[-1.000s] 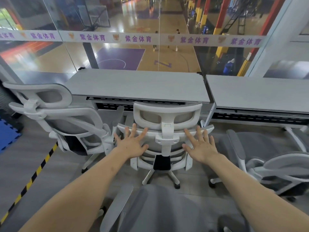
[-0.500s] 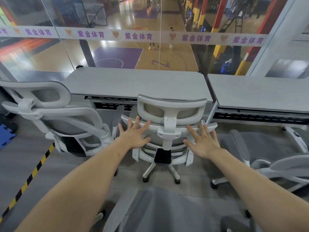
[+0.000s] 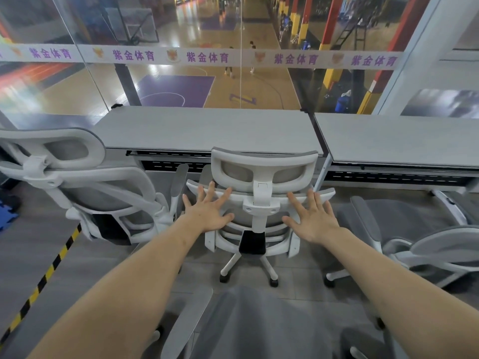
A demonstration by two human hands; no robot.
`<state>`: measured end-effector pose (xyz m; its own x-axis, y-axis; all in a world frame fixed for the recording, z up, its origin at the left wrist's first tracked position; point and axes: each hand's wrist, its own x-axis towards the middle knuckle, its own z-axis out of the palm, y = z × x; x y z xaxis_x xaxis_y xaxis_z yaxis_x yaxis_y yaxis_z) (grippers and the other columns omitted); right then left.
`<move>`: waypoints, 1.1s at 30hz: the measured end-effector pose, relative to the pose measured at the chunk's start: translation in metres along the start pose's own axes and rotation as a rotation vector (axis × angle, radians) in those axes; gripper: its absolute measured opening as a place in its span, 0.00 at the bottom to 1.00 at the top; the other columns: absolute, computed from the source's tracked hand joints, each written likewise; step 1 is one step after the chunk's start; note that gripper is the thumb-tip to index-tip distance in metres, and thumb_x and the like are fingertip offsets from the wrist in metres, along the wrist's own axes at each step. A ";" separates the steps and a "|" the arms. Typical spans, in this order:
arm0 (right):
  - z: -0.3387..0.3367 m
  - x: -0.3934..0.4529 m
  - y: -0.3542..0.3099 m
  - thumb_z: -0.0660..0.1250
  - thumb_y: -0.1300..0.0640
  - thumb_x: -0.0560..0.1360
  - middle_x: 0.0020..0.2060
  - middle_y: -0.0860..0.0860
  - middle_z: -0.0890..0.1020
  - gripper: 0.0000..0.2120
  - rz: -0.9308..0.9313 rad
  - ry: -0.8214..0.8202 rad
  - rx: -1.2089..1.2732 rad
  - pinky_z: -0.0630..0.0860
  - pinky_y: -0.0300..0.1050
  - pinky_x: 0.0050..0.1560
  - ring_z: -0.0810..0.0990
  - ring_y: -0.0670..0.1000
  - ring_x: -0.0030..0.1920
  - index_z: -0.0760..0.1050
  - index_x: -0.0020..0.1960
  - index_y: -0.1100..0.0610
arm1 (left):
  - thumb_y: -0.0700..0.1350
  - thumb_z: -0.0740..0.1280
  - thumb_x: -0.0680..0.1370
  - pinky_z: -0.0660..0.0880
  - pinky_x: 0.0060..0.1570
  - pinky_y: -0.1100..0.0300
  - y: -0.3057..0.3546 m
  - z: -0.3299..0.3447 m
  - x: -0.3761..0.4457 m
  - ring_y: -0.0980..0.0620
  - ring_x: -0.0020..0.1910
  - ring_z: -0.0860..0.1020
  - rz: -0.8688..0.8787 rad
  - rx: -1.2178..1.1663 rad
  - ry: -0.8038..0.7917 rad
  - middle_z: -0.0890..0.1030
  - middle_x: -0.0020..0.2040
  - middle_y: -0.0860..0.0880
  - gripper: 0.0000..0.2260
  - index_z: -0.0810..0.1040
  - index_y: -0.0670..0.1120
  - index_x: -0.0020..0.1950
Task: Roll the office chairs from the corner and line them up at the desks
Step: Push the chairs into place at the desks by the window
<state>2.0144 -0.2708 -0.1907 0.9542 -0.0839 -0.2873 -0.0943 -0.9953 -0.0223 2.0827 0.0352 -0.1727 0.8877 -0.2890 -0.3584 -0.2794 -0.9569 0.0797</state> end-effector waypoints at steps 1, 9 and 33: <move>-0.001 0.001 0.003 0.43 0.27 0.79 0.82 0.61 0.34 0.37 0.002 -0.001 -0.002 0.40 0.64 0.81 0.33 0.61 0.82 0.30 0.81 0.36 | 0.71 0.54 0.80 0.39 0.73 0.24 0.003 0.000 0.000 0.37 0.82 0.33 0.000 -0.011 -0.002 0.32 0.83 0.47 0.36 0.35 0.69 0.81; -0.004 0.002 0.011 0.45 0.27 0.80 0.81 0.60 0.33 0.37 -0.010 -0.035 0.023 0.41 0.64 0.81 0.32 0.59 0.82 0.30 0.80 0.35 | 0.73 0.54 0.79 0.39 0.73 0.23 0.009 0.003 0.001 0.37 0.81 0.33 -0.010 -0.017 -0.002 0.31 0.83 0.47 0.37 0.35 0.68 0.81; -0.005 0.003 0.006 0.52 0.33 0.82 0.82 0.59 0.36 0.38 -0.002 0.010 0.064 0.48 0.65 0.81 0.33 0.59 0.82 0.33 0.82 0.39 | 0.70 0.55 0.80 0.46 0.76 0.26 0.023 0.003 0.000 0.36 0.82 0.36 -0.046 0.058 0.027 0.33 0.83 0.45 0.40 0.33 0.62 0.82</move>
<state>2.0178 -0.2775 -0.1871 0.9572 -0.0823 -0.2774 -0.1096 -0.9904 -0.0844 2.0753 0.0134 -0.1739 0.9094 -0.2460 -0.3355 -0.2581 -0.9661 0.0089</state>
